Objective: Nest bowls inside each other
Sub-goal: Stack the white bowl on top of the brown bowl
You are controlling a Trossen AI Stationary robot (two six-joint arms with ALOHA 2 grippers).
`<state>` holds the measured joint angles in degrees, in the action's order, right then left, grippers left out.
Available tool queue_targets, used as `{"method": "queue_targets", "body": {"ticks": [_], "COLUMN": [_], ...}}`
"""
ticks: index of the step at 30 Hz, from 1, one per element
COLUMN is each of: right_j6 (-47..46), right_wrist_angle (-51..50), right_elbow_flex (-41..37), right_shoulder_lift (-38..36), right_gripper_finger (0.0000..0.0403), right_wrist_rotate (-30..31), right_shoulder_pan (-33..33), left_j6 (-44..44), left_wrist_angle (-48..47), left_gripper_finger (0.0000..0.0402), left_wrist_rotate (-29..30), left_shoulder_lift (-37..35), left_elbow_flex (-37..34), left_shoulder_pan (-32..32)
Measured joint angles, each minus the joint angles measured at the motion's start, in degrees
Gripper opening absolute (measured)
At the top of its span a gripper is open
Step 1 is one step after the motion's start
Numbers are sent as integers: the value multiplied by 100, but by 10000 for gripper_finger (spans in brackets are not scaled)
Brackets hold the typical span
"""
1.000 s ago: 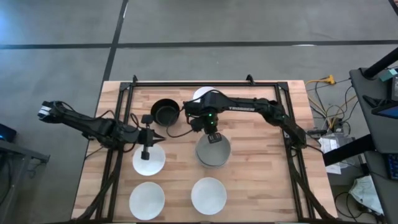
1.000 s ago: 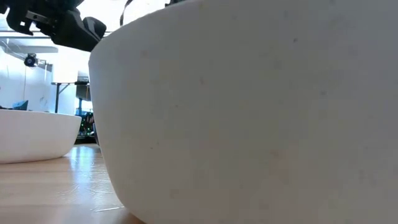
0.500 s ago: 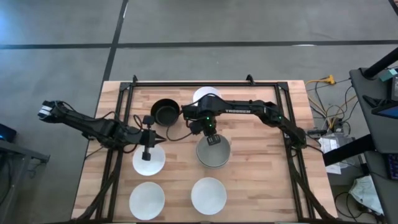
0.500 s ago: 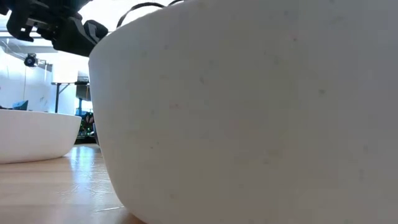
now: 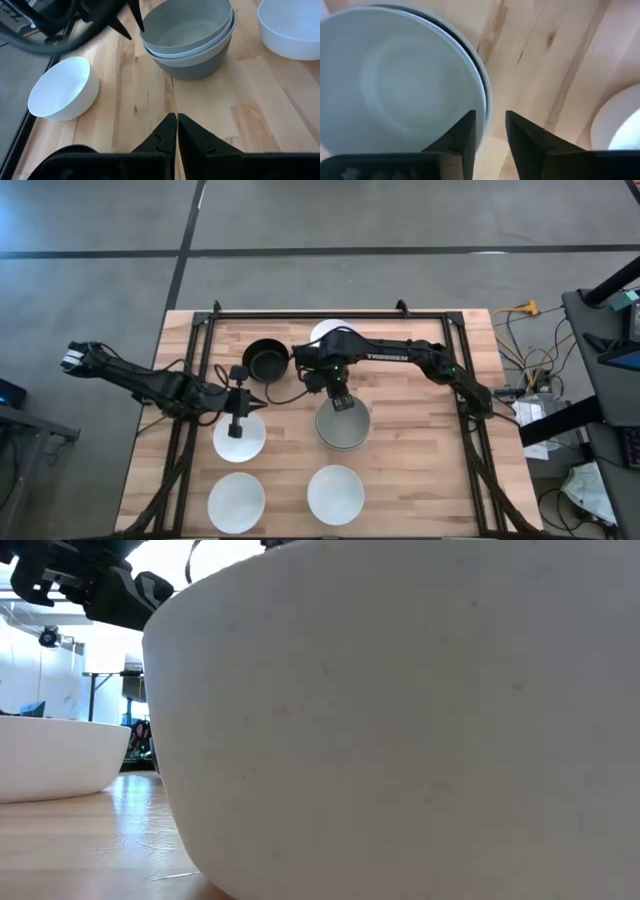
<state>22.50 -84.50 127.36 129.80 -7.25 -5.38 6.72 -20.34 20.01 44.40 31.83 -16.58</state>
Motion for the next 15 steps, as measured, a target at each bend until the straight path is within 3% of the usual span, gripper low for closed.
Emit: {"method": "queue_targets", "body": {"ticks": [8, 11, 15], "right_j6": [-736, -938, -1319], "right_wrist_angle": [-525, -539, -172], "right_elbow_flex": [258, -177, -1228], "right_shoulder_lift": [-240, -758, -1667], "right_gripper_finger": [91, 85, 79], "right_wrist_rotate": [-279, -843, -729], "right_shoulder_pan": [100, 285, 785], "left_j6": [-7, -41, -321], "left_wrist_angle": [-2, 18, -32], "left_gripper_finger": [1, 1, 1], "left_wrist_rotate": [0, -4, -180], "left_shoulder_lift": [16, 63, 164], "left_elbow_flex": [0, 0, 0], "left_shoulder_pan": [0, 0, 0]}}
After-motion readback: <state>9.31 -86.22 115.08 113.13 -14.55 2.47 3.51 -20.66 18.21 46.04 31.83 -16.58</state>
